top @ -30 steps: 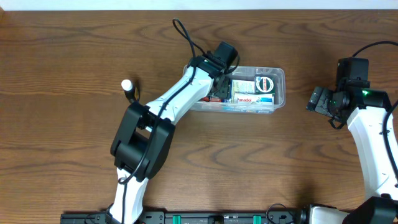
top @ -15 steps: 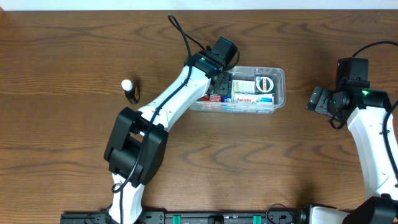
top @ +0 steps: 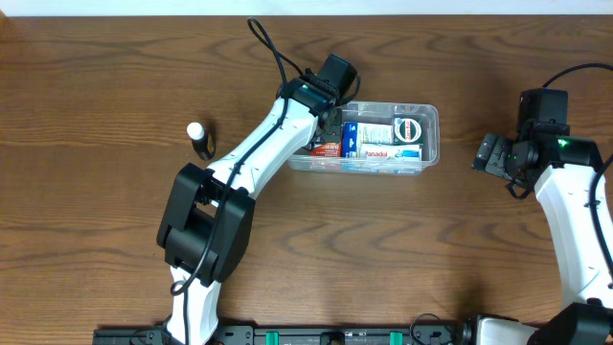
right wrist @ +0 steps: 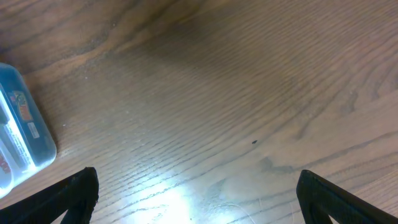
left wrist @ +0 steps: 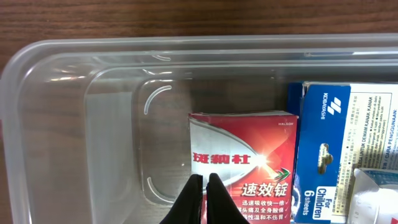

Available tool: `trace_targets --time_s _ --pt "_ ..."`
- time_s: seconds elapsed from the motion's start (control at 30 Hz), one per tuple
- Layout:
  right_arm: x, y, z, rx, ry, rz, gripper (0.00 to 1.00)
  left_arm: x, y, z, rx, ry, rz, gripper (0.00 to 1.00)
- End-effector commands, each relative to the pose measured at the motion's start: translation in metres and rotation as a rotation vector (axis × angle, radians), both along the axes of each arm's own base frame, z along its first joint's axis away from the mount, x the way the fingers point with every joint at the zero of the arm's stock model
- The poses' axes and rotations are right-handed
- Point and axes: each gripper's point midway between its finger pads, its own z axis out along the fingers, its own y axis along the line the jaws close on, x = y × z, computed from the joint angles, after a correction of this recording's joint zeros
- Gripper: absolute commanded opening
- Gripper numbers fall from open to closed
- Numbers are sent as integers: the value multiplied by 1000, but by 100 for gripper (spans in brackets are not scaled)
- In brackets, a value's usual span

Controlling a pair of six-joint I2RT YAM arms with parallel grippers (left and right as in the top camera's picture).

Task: Pack container
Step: 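Push the box down into place and open the left gripper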

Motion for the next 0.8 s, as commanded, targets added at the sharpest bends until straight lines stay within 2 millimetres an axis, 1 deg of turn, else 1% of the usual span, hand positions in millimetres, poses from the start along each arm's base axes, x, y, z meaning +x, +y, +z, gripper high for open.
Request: trace_targets --time_s 0.0,0.1,0.2,0.27,0.37,0.6,0.77 --pt "0 -3 3 -11 -3 2 99 2 8 -11 34 8 42 6" --pt "0 -3 3 -11 -3 2 99 3 12 -18 43 18 68 6" --pt "0 -3 3 -11 -2 2 99 7 24 -20 70 10 125 6" --pt "0 -3 3 -11 -3 2 99 7 28 -22 67 16 144 6" --pt "0 -3 3 -11 -3 2 99 5 32 -25 76 28 148 6" --pt "0 -3 3 -11 -3 2 99 -3 34 -40 88 60 144 6" --pt "0 -3 3 -11 -3 1 99 -6 26 -46 52 92 124 6"
